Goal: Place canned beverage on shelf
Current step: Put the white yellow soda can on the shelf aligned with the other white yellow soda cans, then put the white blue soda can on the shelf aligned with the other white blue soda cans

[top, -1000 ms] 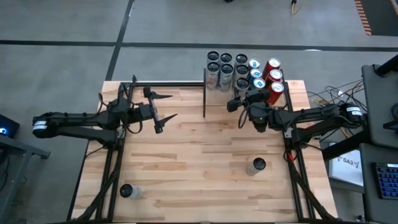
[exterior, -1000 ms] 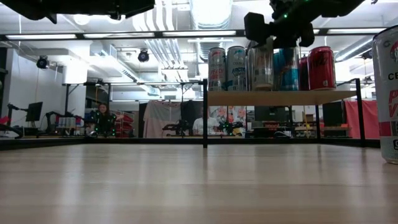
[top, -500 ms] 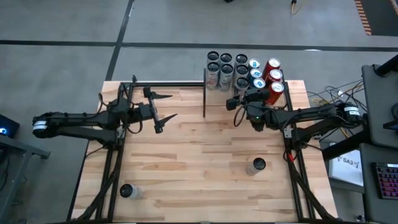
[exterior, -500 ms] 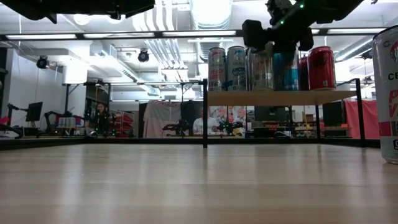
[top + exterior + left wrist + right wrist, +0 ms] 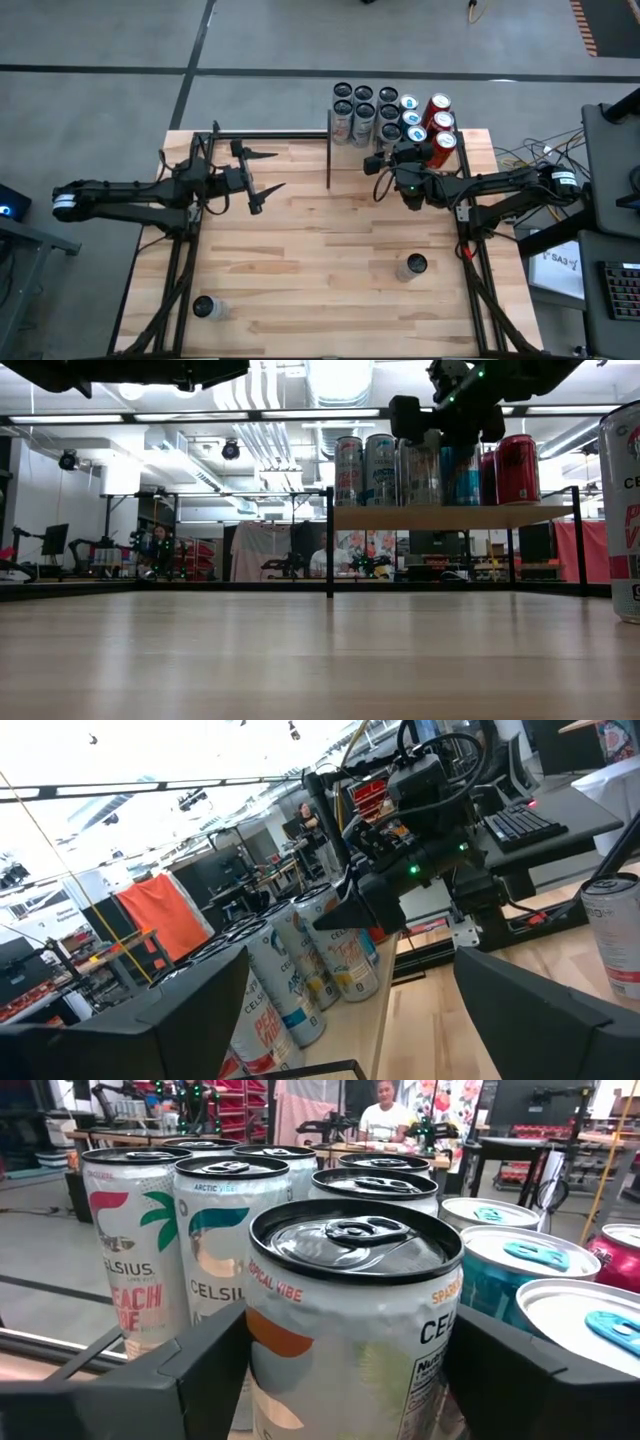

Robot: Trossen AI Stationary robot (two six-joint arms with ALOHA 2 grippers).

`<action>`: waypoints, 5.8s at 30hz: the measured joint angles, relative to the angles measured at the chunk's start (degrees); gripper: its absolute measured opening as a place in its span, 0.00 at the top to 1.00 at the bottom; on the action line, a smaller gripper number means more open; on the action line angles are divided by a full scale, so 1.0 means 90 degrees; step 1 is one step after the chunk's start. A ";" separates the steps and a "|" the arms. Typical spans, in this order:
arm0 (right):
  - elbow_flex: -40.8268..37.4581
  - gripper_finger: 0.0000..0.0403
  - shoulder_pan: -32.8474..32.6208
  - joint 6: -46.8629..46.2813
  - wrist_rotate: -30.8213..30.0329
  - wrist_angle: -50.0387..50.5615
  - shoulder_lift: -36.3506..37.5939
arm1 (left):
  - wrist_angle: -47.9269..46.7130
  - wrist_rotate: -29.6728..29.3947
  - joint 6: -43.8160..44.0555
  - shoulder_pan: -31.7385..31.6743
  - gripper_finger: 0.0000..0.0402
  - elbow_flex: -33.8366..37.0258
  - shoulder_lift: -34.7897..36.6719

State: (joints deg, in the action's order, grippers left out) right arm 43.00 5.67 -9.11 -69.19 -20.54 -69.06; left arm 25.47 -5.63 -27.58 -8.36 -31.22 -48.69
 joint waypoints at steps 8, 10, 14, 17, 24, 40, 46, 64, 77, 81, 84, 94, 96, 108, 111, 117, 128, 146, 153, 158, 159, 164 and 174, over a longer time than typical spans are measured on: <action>0.0086 0.24 0.0000 0.0103 0.0001 0.0006 0.0038 | 0.0002 0.0000 -0.0001 -0.0001 0.16 0.0000 -0.0002; 0.0151 0.23 0.0000 0.0180 0.0000 0.0004 0.0041 | 0.0002 0.0000 -0.0001 -0.0001 0.16 0.0000 -0.0002; 0.0309 0.23 0.0000 0.0406 -0.0002 0.0009 0.0041 | 0.0002 0.0000 -0.0001 -0.0002 0.16 0.0000 -0.0002; 0.0478 0.23 0.0000 0.0609 -0.0004 0.0015 0.0041 | 0.0010 0.0000 -0.0001 -0.0001 0.16 0.0000 -0.0002; 0.1200 0.23 -0.0013 0.1491 0.0004 0.0061 0.0041 | 0.0015 0.0000 -0.0001 -0.0002 0.16 0.0000 -0.0002; 0.3652 0.42 -0.0838 0.0220 0.1290 0.4393 0.0041 | 0.0024 0.0002 0.0072 0.0000 0.16 0.0000 -0.0002; 0.3997 0.65 -0.0797 -0.1983 0.2674 0.6816 0.0046 | 0.0068 0.0003 0.0122 0.0000 0.16 0.0000 -0.0002; 0.3581 0.97 -0.0040 -0.2591 0.2667 0.7729 -0.0015 | 0.0124 0.0007 0.0129 0.0000 0.16 0.0000 -0.0136; 0.3634 0.97 -0.0408 -0.1368 0.2689 0.5679 -0.0033 | 0.0221 0.0010 0.0278 0.0000 0.16 0.0000 -0.0195; 0.3633 0.97 -0.0299 0.0279 0.2689 0.3380 -0.0049 | 0.0361 0.0017 0.1198 0.0000 0.16 0.0000 -0.0204; 0.3682 0.97 -0.0024 0.0884 0.2679 0.2584 -0.0036 | 0.0479 0.0028 0.1996 0.0002 0.16 0.0000 -0.0202; 0.3837 0.97 0.0288 0.1426 0.2765 0.2689 -0.0012 | 0.0458 0.0036 0.2626 0.0012 0.16 0.0000 -0.0206; 0.3835 0.97 0.0293 0.1426 0.2760 0.2737 -0.0012 | 0.0463 0.0036 0.2626 0.0012 0.16 0.0000 -0.0206; 0.3832 0.97 0.0604 0.3266 0.2741 0.0668 -0.0329 | 0.0497 0.0029 0.2849 0.0013 0.16 0.0000 -0.0340; 0.3832 0.97 0.0235 0.2422 0.3179 0.1857 -0.0125 | 0.0511 0.0377 0.3145 0.0119 0.16 0.0000 -0.0404; 0.3832 0.97 -0.0856 0.0816 0.4691 0.4076 0.0032 | 0.0661 0.0448 0.3139 0.0932 0.16 -0.0009 -0.0865; 0.3830 0.97 -0.2602 -0.1637 0.5239 0.6751 -0.0005 | -0.3678 -0.0038 0.4273 0.2153 0.16 -0.1679 -0.1204; 0.3830 0.97 -0.3435 -0.1986 0.5183 0.6917 -0.0050 | -1.0331 -0.0097 0.7765 0.4690 0.16 -0.3505 -0.1574; 0.3830 0.97 -0.3434 -0.1963 0.5181 0.6906 -0.0132 | -1.0430 0.0137 0.9231 0.5655 0.16 -0.3266 -0.1586; 0.3830 0.97 -0.3434 -0.1923 0.5169 0.6832 -0.0246 | -1.0420 0.0238 0.9383 0.6112 0.16 -0.3274 -0.1583; 0.3830 0.97 -0.3434 -0.1923 0.5164 0.6824 -0.0288 | -1.0429 0.0235 0.9430 0.6148 0.16 -0.3274 -0.1586; 0.3830 0.97 -0.3434 -0.1918 0.5166 0.6670 -0.0455 | -1.0668 0.0396 0.9939 0.6173 0.14 -0.3264 -0.1682; 0.3830 0.97 -0.3434 -0.1872 0.5175 0.6548 -0.0590 | -1.0610 0.1068 1.0484 0.6181 0.01 -0.3347 -0.1913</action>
State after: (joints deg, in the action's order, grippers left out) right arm 77.47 -25.23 -25.96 -22.62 38.39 -74.37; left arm -70.02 3.98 66.78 47.27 -61.35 -65.90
